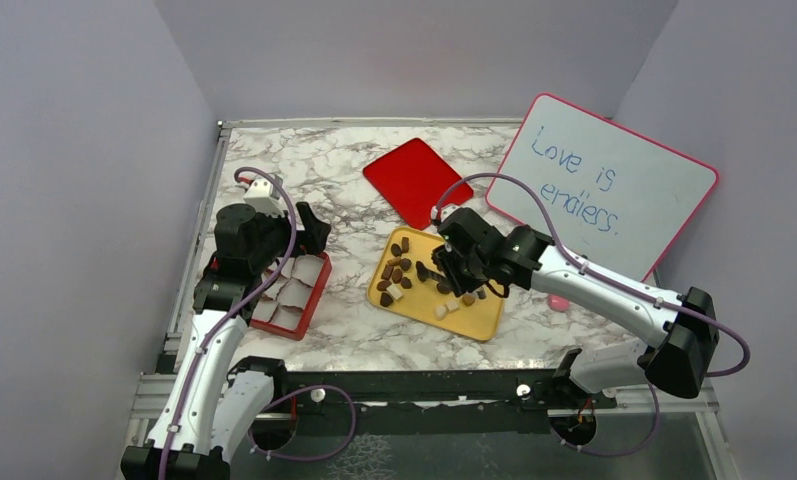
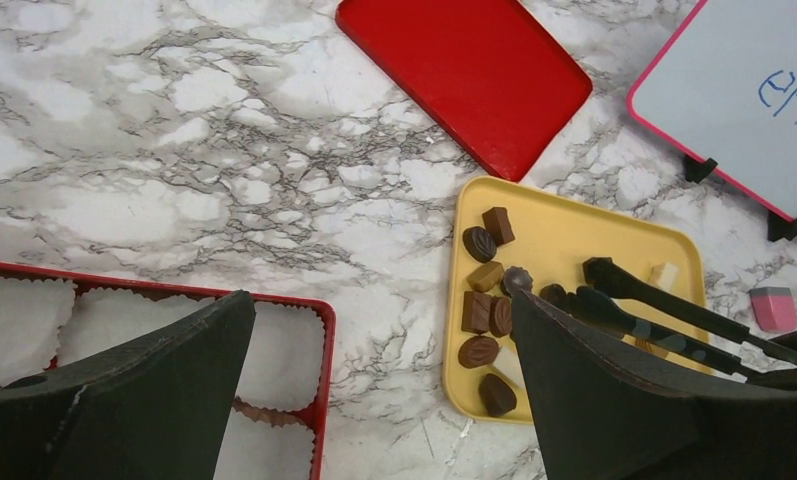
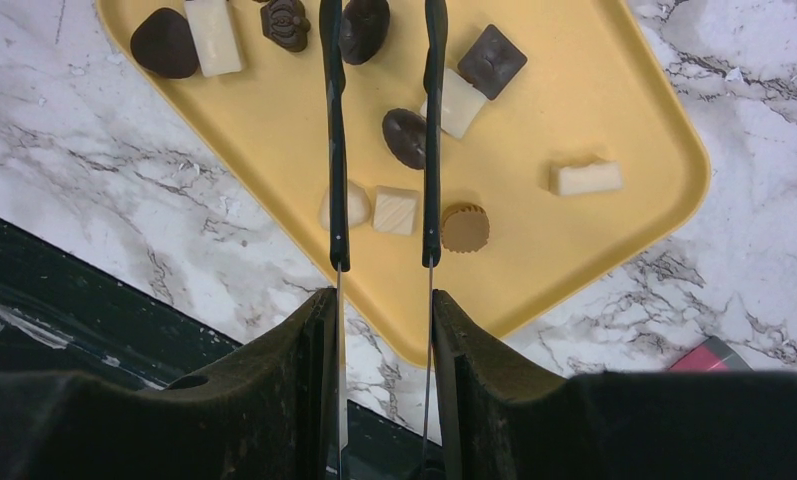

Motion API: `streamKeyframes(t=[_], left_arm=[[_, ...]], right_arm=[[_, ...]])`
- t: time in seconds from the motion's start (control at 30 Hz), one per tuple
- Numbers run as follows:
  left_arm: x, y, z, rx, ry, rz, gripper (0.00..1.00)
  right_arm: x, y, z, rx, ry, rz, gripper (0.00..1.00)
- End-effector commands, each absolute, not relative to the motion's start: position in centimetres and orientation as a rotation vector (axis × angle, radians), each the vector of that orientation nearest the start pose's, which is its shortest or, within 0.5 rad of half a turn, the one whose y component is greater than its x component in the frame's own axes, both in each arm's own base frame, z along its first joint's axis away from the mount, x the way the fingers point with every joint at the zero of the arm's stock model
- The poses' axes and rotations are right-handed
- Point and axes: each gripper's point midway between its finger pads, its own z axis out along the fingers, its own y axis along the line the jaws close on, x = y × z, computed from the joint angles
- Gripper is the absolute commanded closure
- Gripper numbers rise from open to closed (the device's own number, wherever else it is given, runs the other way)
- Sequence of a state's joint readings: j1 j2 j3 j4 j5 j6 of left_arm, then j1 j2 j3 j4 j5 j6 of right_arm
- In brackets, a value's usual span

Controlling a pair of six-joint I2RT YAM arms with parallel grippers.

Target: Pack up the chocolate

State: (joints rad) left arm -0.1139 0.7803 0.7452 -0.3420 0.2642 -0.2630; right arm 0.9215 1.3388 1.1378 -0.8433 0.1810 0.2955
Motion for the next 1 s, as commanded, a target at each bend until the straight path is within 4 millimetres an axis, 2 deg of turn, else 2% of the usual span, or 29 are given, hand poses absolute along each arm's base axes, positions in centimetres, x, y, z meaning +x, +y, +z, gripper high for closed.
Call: streamKeyframes(t=[0.0,0.57,0.7,0.97], left_arm=[[28.0,-7.8,23.1,0.006,1.951,-0.436,0.01],[28.0,-6.7,23.5,-0.035,1.94,-0.376,0.01],[27.9,-6.2,23.8,-0.055,1.925,-0.352,0.01],[27.8,-5.3,24.2,-0.089,1.91,-0.305,0.01]], right_arm=[[19.9,23.7,14.3,-0.743,2.48,0.249,0.58],[20.0,24.7,12.7,-0.769,2.514,0.262,0.6],[20.1,24.4,12.4,-0.758,2.523,0.237,0.6],[20.5,23.9,12.1,-0.745,2.515,0.189,0.69]])
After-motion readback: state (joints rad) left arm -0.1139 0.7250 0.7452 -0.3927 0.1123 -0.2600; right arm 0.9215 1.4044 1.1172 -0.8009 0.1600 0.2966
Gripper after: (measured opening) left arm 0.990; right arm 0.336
